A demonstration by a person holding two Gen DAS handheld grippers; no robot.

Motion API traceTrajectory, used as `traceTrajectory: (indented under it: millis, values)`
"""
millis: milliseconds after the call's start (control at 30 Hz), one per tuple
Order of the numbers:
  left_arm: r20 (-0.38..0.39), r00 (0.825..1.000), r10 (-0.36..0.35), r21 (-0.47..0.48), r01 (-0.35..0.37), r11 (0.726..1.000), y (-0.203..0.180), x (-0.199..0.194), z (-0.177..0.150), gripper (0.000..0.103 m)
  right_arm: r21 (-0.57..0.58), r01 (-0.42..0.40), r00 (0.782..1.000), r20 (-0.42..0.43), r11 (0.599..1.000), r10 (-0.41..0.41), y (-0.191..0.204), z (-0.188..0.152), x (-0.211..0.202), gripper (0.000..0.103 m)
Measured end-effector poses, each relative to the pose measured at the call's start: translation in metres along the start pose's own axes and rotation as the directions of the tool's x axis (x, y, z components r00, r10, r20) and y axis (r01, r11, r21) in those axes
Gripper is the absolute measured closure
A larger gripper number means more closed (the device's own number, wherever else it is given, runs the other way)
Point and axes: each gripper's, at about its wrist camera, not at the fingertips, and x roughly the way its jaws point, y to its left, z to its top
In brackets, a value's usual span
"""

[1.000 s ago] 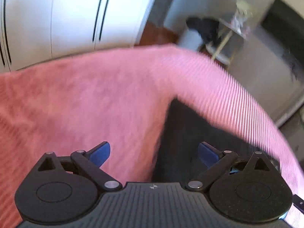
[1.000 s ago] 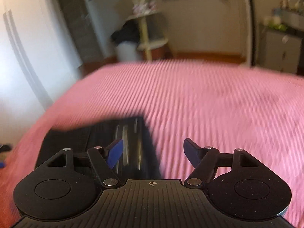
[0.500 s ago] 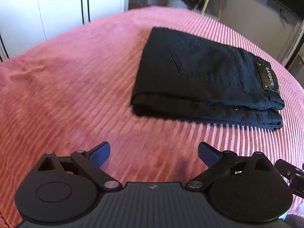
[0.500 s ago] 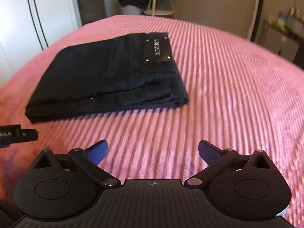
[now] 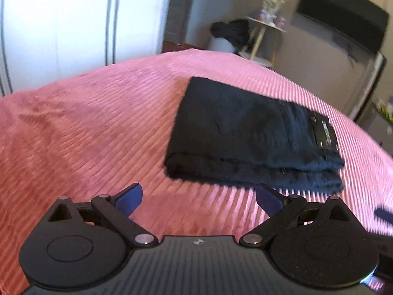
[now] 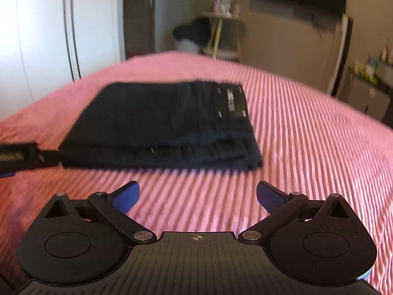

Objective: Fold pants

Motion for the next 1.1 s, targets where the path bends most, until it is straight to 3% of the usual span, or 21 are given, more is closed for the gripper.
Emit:
traceTrajectory:
  millis: [133, 1100]
  values:
    - [-0.024, 1.0, 0.002, 0.077, 0.0, 0.997, -0.011, 0.009, -0.003, 0.004, -0.003, -0.01, 0.999, 0.046, 1.0, 0.01, 0.002, -0.002, -0.001, 0.0]
    - [-0.021, 1.0, 0.002, 0.139, 0.001, 0.99, -0.018, 0.013, -0.008, 0.004, 0.068, -0.008, 1.0, 0.013, 0.998, 0.007, -0.009, -0.006, 0.002, 0.0]
